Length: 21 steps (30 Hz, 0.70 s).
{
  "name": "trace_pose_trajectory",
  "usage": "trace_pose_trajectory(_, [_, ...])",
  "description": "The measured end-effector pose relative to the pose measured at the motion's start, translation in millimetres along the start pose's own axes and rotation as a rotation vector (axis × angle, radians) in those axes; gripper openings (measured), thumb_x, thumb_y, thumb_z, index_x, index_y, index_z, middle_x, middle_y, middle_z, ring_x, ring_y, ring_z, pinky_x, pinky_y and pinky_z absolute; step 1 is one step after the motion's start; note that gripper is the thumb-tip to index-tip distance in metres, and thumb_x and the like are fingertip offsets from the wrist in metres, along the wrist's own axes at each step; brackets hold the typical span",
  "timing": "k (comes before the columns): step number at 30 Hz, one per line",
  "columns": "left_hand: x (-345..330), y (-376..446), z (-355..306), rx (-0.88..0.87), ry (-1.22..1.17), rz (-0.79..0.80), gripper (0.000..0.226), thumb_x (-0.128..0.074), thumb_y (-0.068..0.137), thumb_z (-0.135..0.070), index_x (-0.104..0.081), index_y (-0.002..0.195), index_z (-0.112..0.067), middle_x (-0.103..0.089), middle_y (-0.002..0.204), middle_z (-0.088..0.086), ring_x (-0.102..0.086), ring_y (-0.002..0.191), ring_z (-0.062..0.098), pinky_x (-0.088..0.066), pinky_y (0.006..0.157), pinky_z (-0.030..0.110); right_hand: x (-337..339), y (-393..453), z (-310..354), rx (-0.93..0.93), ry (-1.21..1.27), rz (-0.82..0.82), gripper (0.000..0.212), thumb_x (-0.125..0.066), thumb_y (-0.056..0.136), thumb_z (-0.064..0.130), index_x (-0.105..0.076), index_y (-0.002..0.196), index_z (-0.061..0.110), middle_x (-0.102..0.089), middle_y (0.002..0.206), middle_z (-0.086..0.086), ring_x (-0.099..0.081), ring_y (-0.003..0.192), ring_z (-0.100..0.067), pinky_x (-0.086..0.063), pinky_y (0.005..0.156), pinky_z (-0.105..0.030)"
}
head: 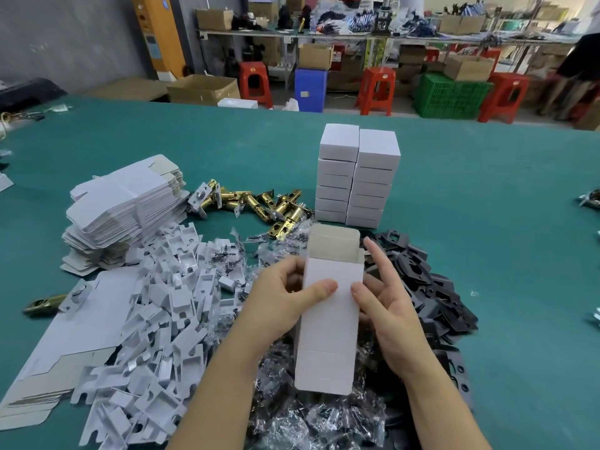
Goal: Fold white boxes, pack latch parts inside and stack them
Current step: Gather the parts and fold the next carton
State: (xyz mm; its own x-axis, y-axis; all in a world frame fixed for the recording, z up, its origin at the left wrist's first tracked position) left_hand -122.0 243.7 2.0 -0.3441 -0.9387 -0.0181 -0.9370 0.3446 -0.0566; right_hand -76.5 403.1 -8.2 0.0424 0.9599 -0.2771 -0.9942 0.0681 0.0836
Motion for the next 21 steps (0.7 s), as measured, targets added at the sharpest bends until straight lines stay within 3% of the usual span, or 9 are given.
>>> trace_pose_trajectory(3, [-1.9, 0.3, 3.2, 0.018, 0.002, 0.02, 0.05, -0.085, 0.072, -0.043, -0.069, 0.113, -0.019, -0.079, 0.103, 0.003, -0.077, 0.094, 0.024, -0.063, 0.08, 0.044, -0.9, -0.3, 1.3, 0.011, 0.006, 0.018, 0.06, -0.071, 0.09, 0.032, -0.051, 0.142, 0.052, -0.07, 0.13, -0.004, -0.071, 0.112, -0.024, -0.061, 0.08, -0.034])
trace_pose_trajectory(7, [-1.9, 0.9, 5.7, 0.023, -0.049, 0.048, 0.044, -0.082, 0.079, -0.035, -0.069, 0.118, -0.02, -0.078, 0.108, 0.002, -0.076, 0.097, 0.024, -0.063, 0.078, 0.04, -1.0, -0.4, 2.6, 0.03, 0.016, 0.017, 0.059, -0.073, 0.087, 0.031, -0.054, 0.14, 0.051, -0.071, 0.129, -0.007, -0.071, 0.113, -0.027, -0.062, 0.081, -0.035])
trace_pose_trajectory(12, [-2.4, 1.8, 7.0, 0.033, -0.048, 0.063, 0.046, -0.081, 0.079, -0.038, -0.069, 0.12, -0.021, -0.078, 0.109, 0.002, -0.076, 0.099, 0.024, -0.063, 0.082, 0.045, 1.1, -0.6, 1.9, 0.03, -0.031, 0.001, 0.049, -0.07, 0.09, 0.027, -0.06, 0.136, 0.043, -0.073, 0.124, -0.006, -0.073, 0.107, -0.024, -0.061, 0.078, -0.034])
trace_pose_trajectory(18, [-0.9, 2.0, 5.6, 0.035, -0.023, 0.048, 0.042, -0.08, 0.079, -0.045, -0.069, 0.113, -0.023, -0.079, 0.101, 0.001, -0.077, 0.09, 0.02, -0.057, 0.061, 0.025, 2.3, -1.3, 1.5, 0.002, -0.034, 0.043, 0.036, -0.063, 0.094, 0.018, -0.064, 0.126, 0.034, -0.074, 0.116, -0.003, -0.073, 0.099, -0.018, -0.06, 0.075, -0.03])
trace_pose_trajectory(21, [6.3, 4.3, 2.4, -0.004, -0.007, -0.041, 0.047, -0.08, 0.078, -0.045, -0.061, 0.12, -0.032, -0.078, 0.102, -0.003, -0.076, 0.089, 0.017, -0.057, 0.06, 0.026, 3.2, -1.8, 0.4, -0.017, -0.038, 0.048, 0.032, -0.064, 0.093, 0.021, -0.064, 0.123, 0.035, -0.074, 0.113, -0.002, -0.072, 0.098, -0.017, -0.059, 0.073, -0.029])
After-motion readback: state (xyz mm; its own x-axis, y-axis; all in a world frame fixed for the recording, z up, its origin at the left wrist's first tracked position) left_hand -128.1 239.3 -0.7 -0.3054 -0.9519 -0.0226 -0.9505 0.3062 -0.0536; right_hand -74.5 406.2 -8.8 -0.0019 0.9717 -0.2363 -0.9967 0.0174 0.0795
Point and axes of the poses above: each hand's wrist, its own y-axis towards the middle knuckle, its own x-axis out of the back of the hand, z = x × y, the point moved 7 cm from there along y, towards the middle knuckle
